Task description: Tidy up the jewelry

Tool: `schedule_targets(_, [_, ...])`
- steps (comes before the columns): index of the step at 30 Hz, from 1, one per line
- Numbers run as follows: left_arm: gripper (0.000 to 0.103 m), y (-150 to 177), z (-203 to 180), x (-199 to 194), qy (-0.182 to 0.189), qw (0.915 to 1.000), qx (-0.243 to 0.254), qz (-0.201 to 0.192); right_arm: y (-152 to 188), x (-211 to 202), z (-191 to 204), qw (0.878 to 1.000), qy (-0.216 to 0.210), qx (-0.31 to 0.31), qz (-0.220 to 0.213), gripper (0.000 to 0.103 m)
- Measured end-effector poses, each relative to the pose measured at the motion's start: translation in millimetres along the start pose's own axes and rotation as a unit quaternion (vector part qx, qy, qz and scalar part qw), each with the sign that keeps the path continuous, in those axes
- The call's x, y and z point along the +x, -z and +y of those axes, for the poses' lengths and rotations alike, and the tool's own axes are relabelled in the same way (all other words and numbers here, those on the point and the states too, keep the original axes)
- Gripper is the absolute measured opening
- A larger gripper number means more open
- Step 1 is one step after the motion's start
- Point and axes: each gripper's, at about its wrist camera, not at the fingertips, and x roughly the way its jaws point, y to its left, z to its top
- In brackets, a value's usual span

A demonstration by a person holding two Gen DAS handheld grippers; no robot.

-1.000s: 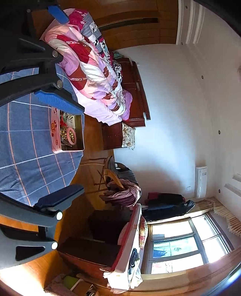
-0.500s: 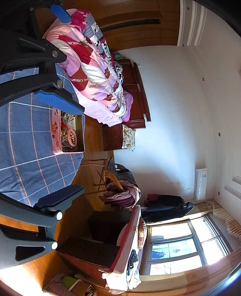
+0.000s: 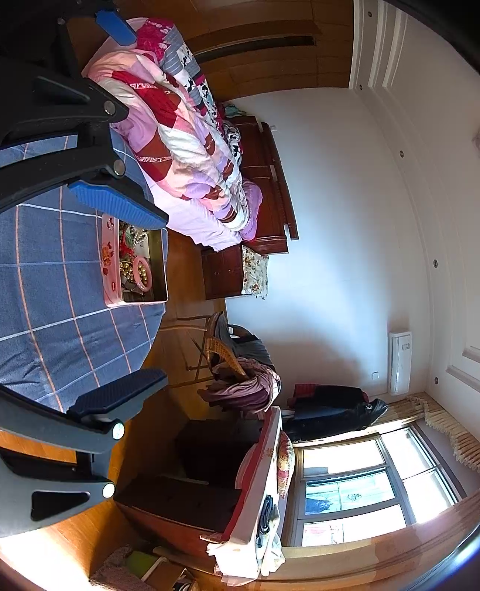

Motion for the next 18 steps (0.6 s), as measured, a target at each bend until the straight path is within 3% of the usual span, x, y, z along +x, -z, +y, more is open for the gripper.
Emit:
schedule_targets(12, [0.103,-1,-2,-7,-0.022,0.9989,0.006,-0.041,0,2,-3,1.0,0.018,0.001,-0.003,0.078])
schedule_targets(18, [0.103,-1,2,2,-0.008,0.9996,-0.006,-0.025,4,10,-1,1.0,0.021,0.002,0.007,0.078])
